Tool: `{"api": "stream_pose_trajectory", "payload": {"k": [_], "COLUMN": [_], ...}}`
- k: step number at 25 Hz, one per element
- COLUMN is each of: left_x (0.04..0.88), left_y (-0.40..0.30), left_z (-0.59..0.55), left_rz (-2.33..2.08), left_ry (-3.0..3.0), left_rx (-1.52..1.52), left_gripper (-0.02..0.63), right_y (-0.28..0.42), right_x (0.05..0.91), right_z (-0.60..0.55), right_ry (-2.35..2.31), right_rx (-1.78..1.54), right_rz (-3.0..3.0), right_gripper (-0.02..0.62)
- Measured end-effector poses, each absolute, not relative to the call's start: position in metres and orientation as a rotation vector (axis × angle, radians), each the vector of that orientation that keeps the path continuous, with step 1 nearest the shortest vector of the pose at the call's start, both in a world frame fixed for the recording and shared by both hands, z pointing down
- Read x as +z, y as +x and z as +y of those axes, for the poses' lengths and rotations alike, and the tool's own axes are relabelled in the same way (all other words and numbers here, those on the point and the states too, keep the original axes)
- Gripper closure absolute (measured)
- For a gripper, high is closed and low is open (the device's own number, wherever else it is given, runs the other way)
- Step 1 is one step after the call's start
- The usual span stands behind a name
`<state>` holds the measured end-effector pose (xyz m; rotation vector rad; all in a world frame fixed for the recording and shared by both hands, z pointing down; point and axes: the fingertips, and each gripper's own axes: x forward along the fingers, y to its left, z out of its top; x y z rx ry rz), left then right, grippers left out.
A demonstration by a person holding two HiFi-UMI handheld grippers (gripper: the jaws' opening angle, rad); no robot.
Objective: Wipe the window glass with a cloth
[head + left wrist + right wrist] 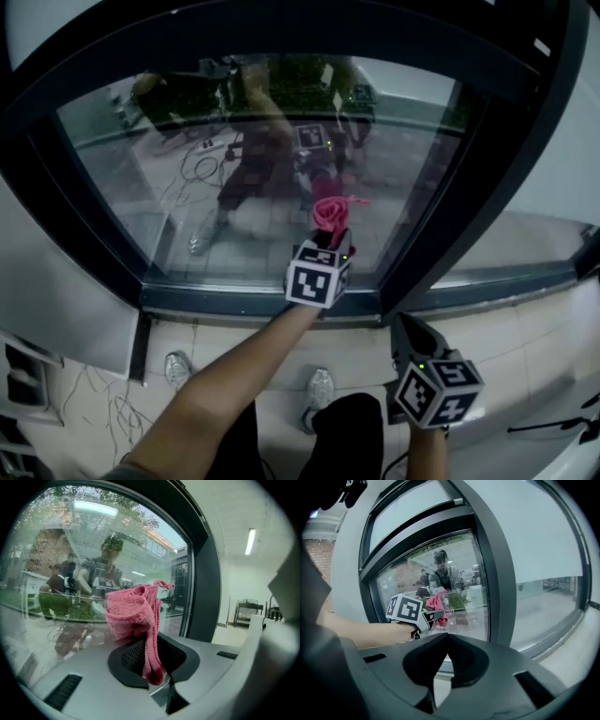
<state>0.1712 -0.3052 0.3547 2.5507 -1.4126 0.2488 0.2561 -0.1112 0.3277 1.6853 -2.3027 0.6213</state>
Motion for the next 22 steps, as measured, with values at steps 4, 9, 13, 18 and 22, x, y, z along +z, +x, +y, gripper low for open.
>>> {"api": "stream_pose_trajectory", "payload": {"k": [4,9,13,18,22], "left_x": [0.352,0.346,0.344,0.347,0.35], "left_y": [0.206,0.25,0.275,0.301,0.319], "left_z": [-0.305,-0.304,-0.307,-0.306,-0.305], "left_rz": [-1.355,-1.272,-1.229,-1.17,-1.121], "left_ry": [2.595,2.647,2.678,2.698,2.73], "left_rx": [0.261,0.267,0.27,0.273,0.29], "left_gripper": [0.554,0.554,0.554,0.554,0.554], "right_y": [0.274,0.298,0.311,0.321,0.326], "right_x": [0.33,0.334,0.336,0.338,0.342], "right_z": [-0.106,-0.101,-0.1,-0.099,-0.098], "right_ry": [1.716,1.757,1.78,1.797,1.802], "right_rx": [0.638,0.664,0.674,0.683,0.695], "right_rz": [-2.283,-2.256,-2.241,-2.221,-2.208], "right_gripper": [0.603,0.603,0.603,0.603,0.603]}}
